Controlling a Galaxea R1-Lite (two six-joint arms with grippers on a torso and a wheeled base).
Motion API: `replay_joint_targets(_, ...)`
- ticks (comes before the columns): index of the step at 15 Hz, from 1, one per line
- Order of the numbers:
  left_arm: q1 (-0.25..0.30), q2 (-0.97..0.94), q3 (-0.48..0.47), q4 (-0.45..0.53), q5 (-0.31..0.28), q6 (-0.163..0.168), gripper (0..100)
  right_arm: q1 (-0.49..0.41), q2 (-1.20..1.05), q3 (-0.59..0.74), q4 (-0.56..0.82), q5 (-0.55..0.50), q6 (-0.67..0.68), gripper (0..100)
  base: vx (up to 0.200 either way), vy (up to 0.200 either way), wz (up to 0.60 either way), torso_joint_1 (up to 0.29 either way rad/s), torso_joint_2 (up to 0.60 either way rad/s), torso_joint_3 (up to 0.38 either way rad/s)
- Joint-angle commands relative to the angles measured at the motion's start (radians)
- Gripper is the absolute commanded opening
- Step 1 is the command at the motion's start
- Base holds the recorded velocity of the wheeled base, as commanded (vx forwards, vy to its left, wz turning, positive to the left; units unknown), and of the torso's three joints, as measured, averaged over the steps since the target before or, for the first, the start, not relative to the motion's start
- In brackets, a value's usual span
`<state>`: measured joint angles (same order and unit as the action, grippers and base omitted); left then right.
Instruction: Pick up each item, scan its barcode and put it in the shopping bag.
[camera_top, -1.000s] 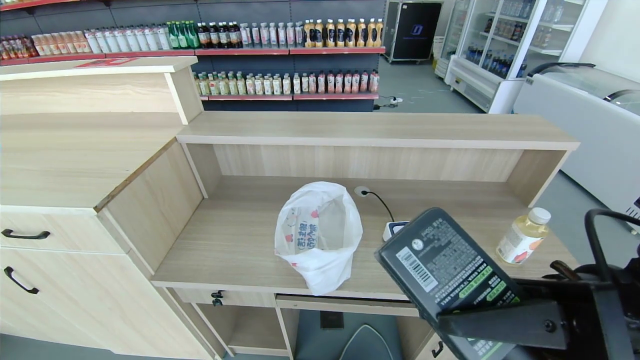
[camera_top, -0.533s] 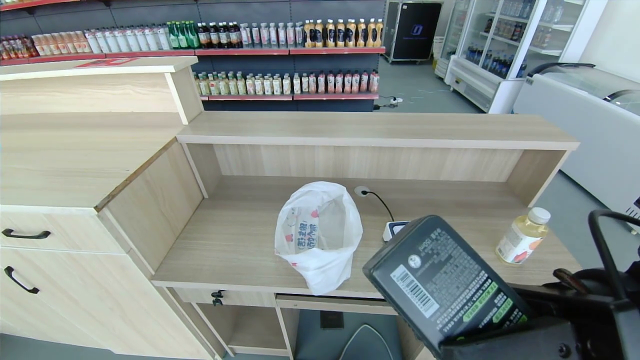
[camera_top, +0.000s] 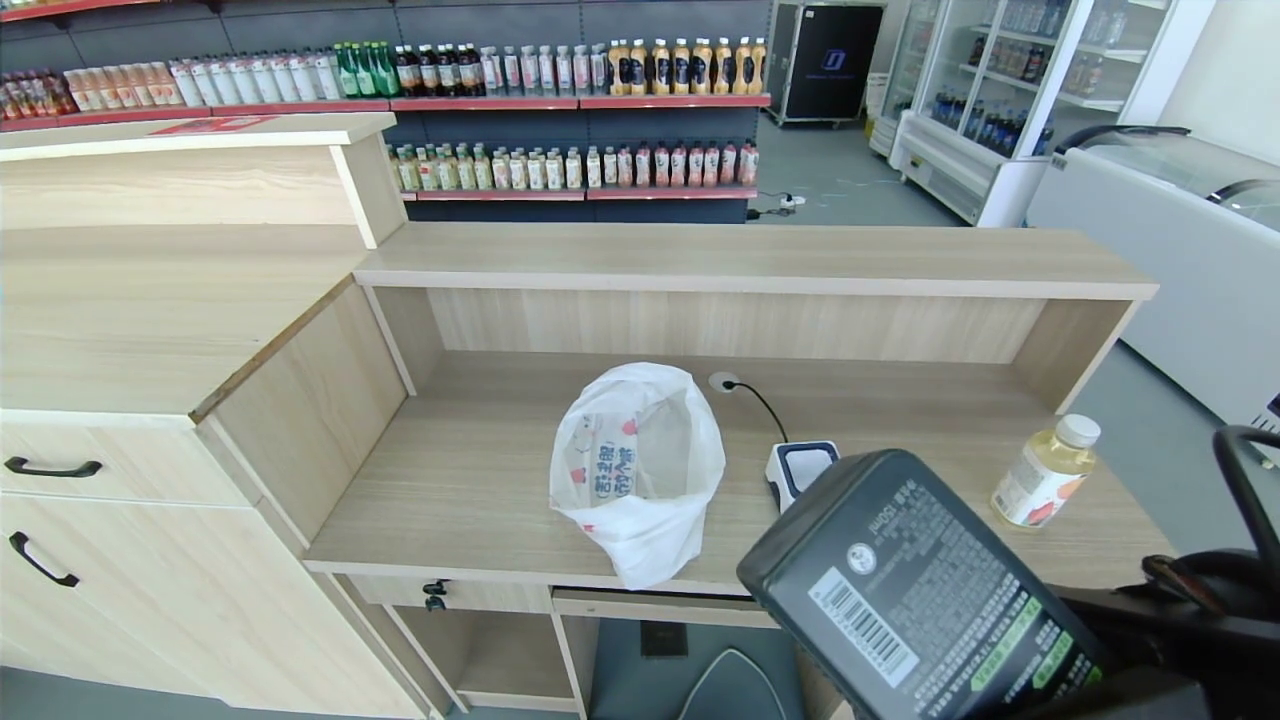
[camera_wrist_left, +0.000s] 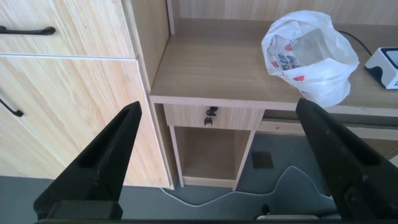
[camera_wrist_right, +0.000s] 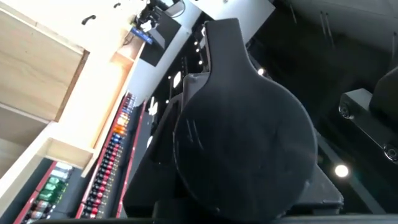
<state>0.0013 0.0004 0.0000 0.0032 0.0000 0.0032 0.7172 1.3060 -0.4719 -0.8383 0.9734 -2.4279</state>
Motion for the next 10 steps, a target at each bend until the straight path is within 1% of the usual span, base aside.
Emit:
replay_joint_targets(1, 0.0, 0.0, 0.0, 0.0, 0.0, 0.0, 100, 0.002, 0.004, 0.006, 0.001, 0.004, -0.005, 0, 0.0, 0.0, 0.0, 0.0, 0.0, 0.0)
replay_joint_targets(10, 0.0, 0.0, 0.0, 0.0, 0.0, 0.0, 100, 0.001, -0.007, 0.013, 0.015, 0.005, -0.007, 0, 0.0, 0.0, 0.0, 0.0, 0.0, 0.0)
